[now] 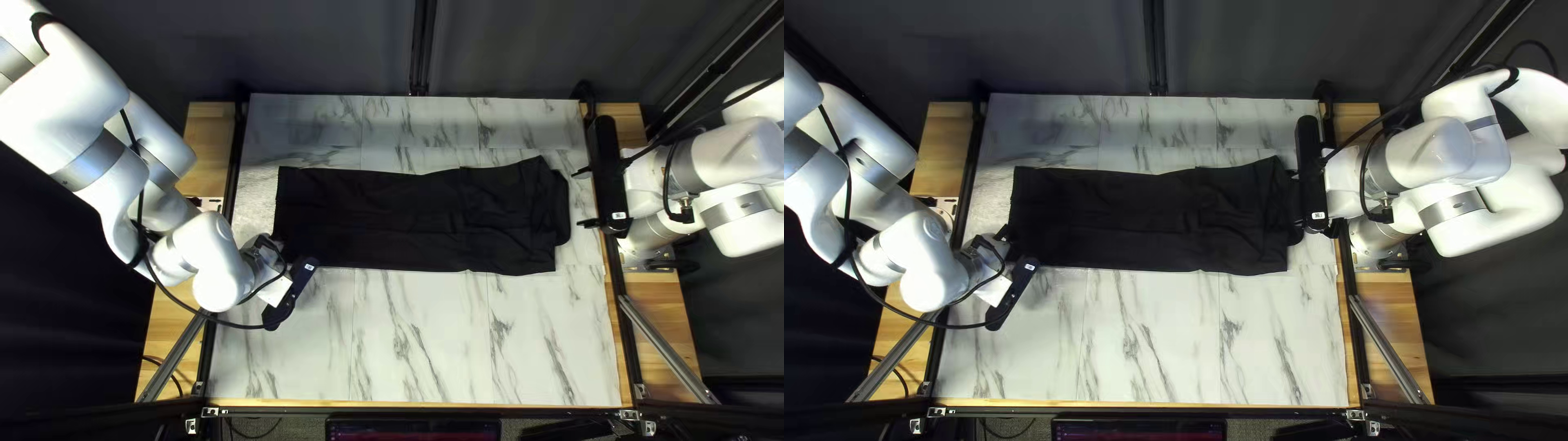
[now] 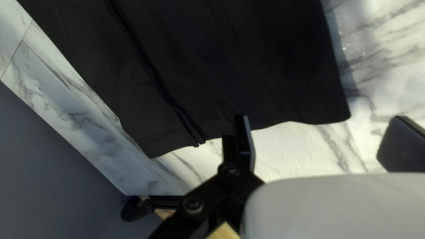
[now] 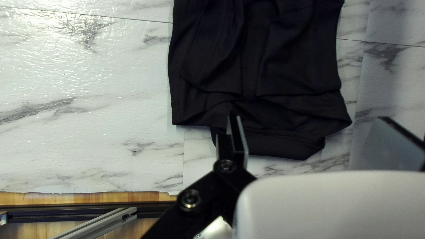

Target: Fold t-shirt

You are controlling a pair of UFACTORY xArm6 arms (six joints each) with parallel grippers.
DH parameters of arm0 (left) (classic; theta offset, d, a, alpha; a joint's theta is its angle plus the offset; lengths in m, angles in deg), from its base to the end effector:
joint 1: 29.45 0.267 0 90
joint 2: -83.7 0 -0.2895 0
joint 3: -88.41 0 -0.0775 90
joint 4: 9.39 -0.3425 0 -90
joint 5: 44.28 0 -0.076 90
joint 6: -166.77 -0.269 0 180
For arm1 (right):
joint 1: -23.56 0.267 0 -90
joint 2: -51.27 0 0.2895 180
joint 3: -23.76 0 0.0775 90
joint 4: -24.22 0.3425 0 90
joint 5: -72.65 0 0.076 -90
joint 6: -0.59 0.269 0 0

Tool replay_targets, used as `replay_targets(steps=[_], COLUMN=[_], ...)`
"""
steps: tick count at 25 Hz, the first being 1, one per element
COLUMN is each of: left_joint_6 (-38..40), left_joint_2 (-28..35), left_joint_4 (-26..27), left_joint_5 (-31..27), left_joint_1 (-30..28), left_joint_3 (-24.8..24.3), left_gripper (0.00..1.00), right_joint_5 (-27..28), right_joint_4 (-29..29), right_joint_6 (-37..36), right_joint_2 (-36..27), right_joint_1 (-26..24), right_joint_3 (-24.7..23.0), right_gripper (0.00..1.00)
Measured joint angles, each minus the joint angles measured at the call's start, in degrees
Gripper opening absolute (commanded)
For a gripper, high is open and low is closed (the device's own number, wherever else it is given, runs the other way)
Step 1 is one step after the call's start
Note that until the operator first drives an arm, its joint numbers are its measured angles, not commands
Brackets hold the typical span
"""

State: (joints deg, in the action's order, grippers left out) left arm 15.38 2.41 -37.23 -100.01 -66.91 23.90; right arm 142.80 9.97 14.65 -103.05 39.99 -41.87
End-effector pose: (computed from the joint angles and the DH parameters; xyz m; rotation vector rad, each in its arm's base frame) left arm 0.2113 -0.0563 0.0470 -2.5642 0.6653 0.1622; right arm 0.2470 0.0145 0.2382 2.9348 0.1290 0.5586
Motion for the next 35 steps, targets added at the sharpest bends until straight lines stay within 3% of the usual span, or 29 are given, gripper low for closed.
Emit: replay_targets(steps=[7, 10, 11, 12, 13, 14, 16, 30, 32, 33, 34, 35], left_joint_6=[-0.48, -0.68, -0.77, -0.85, -0.95, -1.05, -1.34, -3.64, -3.57, -3.52, -3.47, -3.42], left_joint_2=[-1.37, -1.53, -1.48, -1.42, -1.35, -1.28, -1.24, -0.76, -0.89, -0.97, -1.07, -1.17], left_joint_4=[0.29, 0.47, 0.57, 0.66, 0.74, 0.83, 0.95, 2.64, 2.75, 2.78, 2.84, 2.90], left_joint_5=[1.51, 1.94, 2.00, 2.04, 2.07, 2.12, 2.32, 2.11, 2.10, 2.16, 2.25, 2.32], left_joint_1=[2.45, 2.77, 2.85, 2.93, 3.01, 3.10, 3.35, 3.28, 3.10, 3.04, 2.95, 2.84], left_joint_3=[-0.38, -0.51, -0.59, -0.66, -0.72, -0.79, -0.92, -0.67, -0.54, -0.51, -0.47, -0.42], left_gripper=[0.99, 0.81, 0.81, 0.50, 0.31, 0.05, 0.00, 0.00, 0.23, 0.21, 0.08, 0.05], right_joint_5=[0.00, 0.00, 0.00, 0.00, 0.00, 0.00, 0.00, 0.00, 0.00, 0.00, 0.00, 0.00], right_joint_4=[0.00, 0.00, 0.00, 0.00, 0.00, 0.00, 0.00, 0.00, 0.00, 0.00, 0.00, 0.00], right_joint_6=[0.00, 0.00, 0.00, 0.00, 0.00, 0.00, 0.00, 0.00, 0.00, 0.00, 0.00, 0.00], right_joint_2=[0.00, 0.00, 0.00, 0.00, 0.00, 0.00, 0.00, 0.00, 0.00, 0.00, 0.00, 0.00], right_joint_1=[0.00, 0.00, 0.00, 0.00, 0.00, 0.00, 0.00, 0.00, 0.00, 0.00, 0.00, 0.00], right_joint_3=[0.00, 0.00, 0.00, 0.00, 0.00, 0.00, 0.00, 0.00, 0.00, 0.00, 0.00, 0.00], right_gripper=[1.00, 1.00, 1.00, 1.00, 1.00, 1.00, 1.00, 1.00, 1.00, 1.00, 1.00, 1.00])
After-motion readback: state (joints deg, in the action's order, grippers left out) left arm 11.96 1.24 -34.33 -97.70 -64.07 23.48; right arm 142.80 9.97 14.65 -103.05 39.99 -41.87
